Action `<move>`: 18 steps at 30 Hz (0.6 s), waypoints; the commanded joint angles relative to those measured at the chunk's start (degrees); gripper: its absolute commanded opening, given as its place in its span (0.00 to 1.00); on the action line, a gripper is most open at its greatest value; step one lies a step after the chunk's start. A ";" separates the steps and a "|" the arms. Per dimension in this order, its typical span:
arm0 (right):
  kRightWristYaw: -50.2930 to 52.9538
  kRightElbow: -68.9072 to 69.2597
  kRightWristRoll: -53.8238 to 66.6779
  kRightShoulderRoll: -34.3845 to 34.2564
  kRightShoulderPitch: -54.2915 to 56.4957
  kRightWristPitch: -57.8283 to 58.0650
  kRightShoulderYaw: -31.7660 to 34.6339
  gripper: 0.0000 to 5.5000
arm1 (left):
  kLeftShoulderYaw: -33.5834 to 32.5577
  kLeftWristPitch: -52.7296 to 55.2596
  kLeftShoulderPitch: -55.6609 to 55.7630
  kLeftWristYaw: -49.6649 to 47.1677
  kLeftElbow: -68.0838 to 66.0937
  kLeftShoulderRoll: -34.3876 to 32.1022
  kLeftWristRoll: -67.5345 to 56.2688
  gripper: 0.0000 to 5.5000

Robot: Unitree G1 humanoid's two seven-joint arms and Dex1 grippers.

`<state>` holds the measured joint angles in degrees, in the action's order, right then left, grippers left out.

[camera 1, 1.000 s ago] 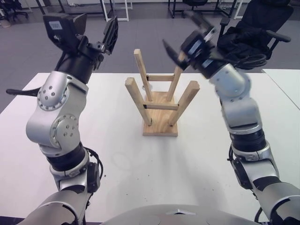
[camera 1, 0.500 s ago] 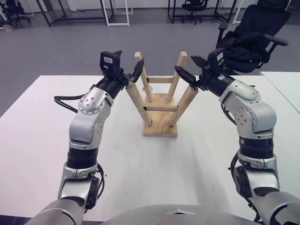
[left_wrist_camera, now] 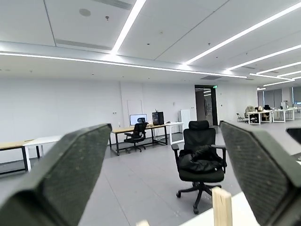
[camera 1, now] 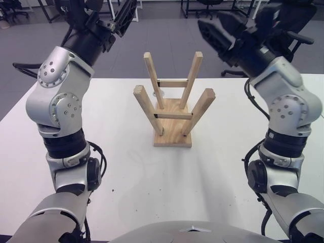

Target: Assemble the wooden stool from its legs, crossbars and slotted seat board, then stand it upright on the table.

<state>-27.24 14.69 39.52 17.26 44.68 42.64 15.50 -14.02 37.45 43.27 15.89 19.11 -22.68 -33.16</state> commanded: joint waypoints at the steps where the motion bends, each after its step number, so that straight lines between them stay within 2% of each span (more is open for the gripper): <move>1: -0.09 -3.27 -3.69 3.62 -9.68 5.00 -6.34 0.74 | 6.64 1.76 -13.09 1.70 -1.74 3.67 0.83 0.77; 4: 1.78 -7.07 -7.28 3.84 -13.78 6.42 -10.49 0.74 | 12.77 -0.87 -19.12 2.75 -7.55 2.66 7.07 0.77; 8: 2.69 -6.87 -6.24 2.64 -12.07 4.86 -9.87 0.74 | 12.75 -2.74 -18.09 2.34 -9.67 2.31 8.44 0.77; 11: 3.08 -5.78 -3.75 0.85 -8.46 1.81 -6.80 0.74 | 9.03 -3.94 -13.51 1.79 -7.98 2.52 6.12 0.77; 14: 5.93 -10.63 -4.45 1.68 -4.82 -2.59 -1.21 0.74 | 2.04 -3.61 -7.99 0.03 -3.41 2.48 0.15 0.77; 16: 6.64 -13.91 -8.02 3.30 -4.86 -4.99 -1.58 0.74 | -3.85 -4.50 -4.71 -0.41 -2.54 1.02 -4.05 0.77; 18: 5.37 -15.22 -11.58 3.78 -6.75 -7.74 -4.96 0.74 | -7.88 -4.80 -3.95 0.00 -3.49 -1.62 -5.46 0.77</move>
<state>-20.86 0.60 30.49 20.64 39.25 36.82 13.37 -19.02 32.43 38.93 15.74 16.26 -22.05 -37.65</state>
